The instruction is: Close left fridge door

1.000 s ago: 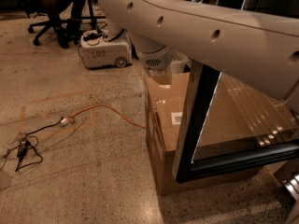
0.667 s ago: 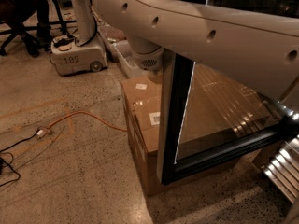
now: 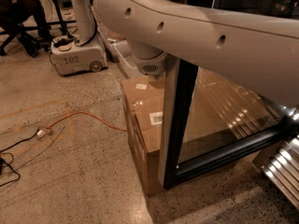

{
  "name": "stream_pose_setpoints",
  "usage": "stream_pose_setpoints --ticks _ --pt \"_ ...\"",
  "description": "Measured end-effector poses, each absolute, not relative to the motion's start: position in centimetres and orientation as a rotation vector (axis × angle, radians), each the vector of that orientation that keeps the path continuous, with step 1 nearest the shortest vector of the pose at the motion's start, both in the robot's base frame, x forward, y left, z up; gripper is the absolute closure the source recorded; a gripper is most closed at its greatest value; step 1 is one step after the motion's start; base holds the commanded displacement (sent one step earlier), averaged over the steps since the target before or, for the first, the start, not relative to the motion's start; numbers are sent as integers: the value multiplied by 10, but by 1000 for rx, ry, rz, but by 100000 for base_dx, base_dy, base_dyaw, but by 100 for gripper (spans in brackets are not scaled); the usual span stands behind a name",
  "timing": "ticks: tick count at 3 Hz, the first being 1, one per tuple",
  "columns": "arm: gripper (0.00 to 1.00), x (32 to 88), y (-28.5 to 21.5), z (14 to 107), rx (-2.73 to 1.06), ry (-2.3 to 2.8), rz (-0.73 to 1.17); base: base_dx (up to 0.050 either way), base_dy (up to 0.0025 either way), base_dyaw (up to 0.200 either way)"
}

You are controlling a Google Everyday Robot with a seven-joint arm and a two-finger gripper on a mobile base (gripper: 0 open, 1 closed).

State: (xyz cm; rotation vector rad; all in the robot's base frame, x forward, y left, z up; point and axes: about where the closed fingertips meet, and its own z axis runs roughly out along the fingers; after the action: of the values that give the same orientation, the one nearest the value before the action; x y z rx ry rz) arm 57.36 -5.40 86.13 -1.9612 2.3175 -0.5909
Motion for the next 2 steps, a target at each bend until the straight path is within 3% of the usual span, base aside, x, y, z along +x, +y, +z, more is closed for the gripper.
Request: stream_pose_setpoints --ticks 2 --pt "100 545 -61 853 -1911 2351 -576 0 0 0"
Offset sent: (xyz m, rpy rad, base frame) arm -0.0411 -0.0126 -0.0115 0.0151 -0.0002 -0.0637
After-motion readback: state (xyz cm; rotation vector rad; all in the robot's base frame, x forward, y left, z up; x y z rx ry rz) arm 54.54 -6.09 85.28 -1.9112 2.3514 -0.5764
